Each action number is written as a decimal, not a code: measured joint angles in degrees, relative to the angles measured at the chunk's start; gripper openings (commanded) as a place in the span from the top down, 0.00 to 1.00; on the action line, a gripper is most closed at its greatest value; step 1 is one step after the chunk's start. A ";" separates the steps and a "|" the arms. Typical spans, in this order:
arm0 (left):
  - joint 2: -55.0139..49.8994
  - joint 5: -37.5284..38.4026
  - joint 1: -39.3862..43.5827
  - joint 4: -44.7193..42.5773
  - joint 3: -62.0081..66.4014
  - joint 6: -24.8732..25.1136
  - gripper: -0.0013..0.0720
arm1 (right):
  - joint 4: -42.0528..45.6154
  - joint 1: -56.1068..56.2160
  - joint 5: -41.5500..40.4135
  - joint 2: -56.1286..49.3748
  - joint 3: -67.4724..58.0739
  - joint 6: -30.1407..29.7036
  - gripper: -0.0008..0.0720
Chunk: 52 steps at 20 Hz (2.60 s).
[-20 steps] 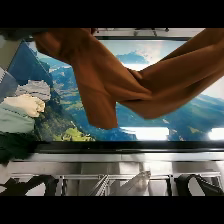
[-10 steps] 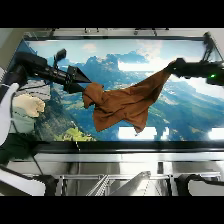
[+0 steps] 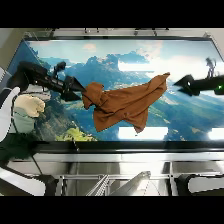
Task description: Fold the shirts.
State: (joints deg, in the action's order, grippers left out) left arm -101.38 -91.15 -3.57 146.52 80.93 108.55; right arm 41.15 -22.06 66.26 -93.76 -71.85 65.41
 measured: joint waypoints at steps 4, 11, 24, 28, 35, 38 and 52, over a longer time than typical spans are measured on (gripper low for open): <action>5.88 10.27 4.11 -1.92 -16.44 0.55 0.01 | 0.17 -0.17 0.20 -0.11 6.54 -1.25 0.30; 1.55 20.24 10.36 1.62 -20.98 0.24 0.03 | -7.17 0.24 1.44 -0.04 8.96 -4.96 0.30; -7.19 9.16 13.92 1.16 -5.92 0.57 0.95 | -9.20 -4.76 -3.69 -3.58 0.42 -3.02 0.30; -7.30 -2.75 13.14 -2.12 -5.25 1.64 0.95 | -9.07 -4.68 -5.44 -7.15 -3.23 -0.42 0.30; -7.30 -10.91 12.48 -5.40 -5.05 3.15 0.95 | -9.14 0.59 -9.75 -12.13 -4.44 4.35 0.31; -7.30 -11.89 11.98 -5.79 -5.05 3.39 0.95 | -9.29 3.26 -10.95 -12.96 -4.52 5.60 0.95; 17.05 -13.66 1.31 16.31 2.62 9.01 0.95 | -12.63 -1.86 -0.50 22.67 -4.52 -4.81 0.97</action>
State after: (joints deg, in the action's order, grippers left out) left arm -84.33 -104.81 -2.26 162.82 83.55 117.56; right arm 28.51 -23.92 65.76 -71.09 -76.38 60.60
